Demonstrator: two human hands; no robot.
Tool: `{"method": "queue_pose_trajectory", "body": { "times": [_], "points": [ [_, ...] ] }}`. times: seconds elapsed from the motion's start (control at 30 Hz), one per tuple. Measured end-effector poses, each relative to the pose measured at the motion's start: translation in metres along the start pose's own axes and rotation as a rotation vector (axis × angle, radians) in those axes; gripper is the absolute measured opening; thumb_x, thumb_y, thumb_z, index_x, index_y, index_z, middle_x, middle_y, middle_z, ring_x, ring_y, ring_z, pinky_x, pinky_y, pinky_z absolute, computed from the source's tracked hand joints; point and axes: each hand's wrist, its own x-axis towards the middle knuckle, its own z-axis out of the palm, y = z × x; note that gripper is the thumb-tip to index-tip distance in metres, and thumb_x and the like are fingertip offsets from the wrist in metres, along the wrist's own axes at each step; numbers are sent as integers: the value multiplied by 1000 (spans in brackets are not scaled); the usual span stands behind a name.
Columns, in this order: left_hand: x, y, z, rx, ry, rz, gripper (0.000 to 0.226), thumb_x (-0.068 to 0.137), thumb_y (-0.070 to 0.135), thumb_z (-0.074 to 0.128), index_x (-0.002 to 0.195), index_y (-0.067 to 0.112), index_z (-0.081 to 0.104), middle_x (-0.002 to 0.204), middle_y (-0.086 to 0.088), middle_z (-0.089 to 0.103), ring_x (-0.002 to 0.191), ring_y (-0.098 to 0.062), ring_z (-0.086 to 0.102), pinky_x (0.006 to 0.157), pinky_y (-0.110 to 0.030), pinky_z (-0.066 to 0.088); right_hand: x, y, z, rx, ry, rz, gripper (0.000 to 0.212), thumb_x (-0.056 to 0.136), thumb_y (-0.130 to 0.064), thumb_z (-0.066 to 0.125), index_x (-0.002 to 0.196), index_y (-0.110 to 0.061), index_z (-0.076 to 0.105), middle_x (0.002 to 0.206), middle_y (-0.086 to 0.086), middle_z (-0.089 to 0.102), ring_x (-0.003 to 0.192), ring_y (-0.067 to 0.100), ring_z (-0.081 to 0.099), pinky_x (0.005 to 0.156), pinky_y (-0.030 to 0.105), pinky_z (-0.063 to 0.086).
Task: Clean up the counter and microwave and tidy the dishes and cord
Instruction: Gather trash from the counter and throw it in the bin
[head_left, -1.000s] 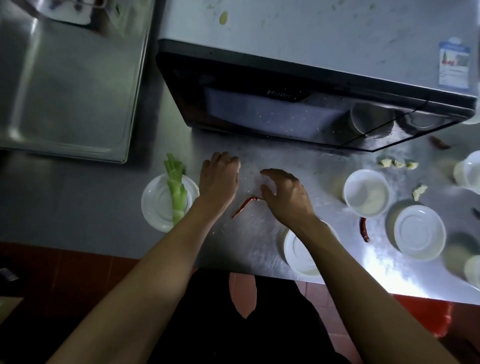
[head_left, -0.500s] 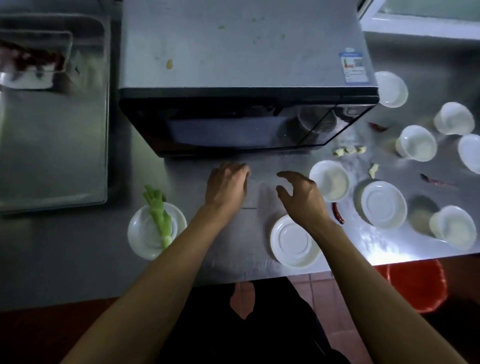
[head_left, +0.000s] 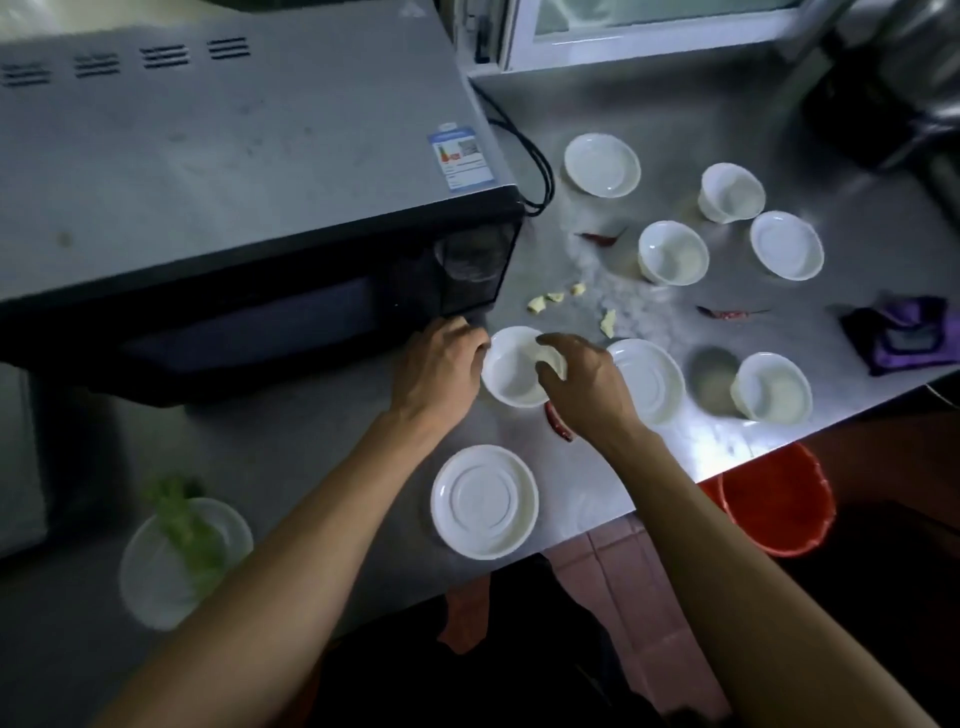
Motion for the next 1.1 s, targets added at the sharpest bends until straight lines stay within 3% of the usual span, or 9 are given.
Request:
{"method": "queue_pose_trajectory", "body": {
  "times": [0.17,0.5,0.7,0.87,1.1],
  "points": [
    [31,35,28,-12,-39,-19,12,93,17,61,95,13,72,93,-5,66,88,-28,61,71,-42,53,35,42,-15,-23,-36,-19,37,92,-21,65,129,-15,64,130,6,66,114,28,62,94,41,50],
    [62,59,56,51,-62,-182,8,93,18,62,92,14,69,93,-5,64,88,-26,58,71,-42,52,113,76,-10,11,-190,-131,33,91,-12,58,122,-20,67,130,1,65,117,26,59,91,36,46],
    [67,61,66,76,-43,-251,17,92,20,53,89,12,68,90,-7,63,85,-30,58,69,-43,50,146,80,12,-95,-270,-284,39,88,-2,54,124,-12,66,130,9,64,117,34,57,90,41,46],
    [70,60,70,74,-31,-292,22,91,22,48,88,11,67,88,-8,63,84,-32,58,69,-43,50,160,84,30,-289,-304,-448,36,83,2,55,116,-8,67,115,15,64,105,39,58,82,47,52],
    [66,62,70,53,-26,-344,18,95,20,52,95,15,69,92,-5,64,87,-28,58,73,-39,48,158,91,42,-315,-233,-485,24,80,9,63,99,-5,68,96,19,62,89,39,59,68,41,49]
  ]
}}
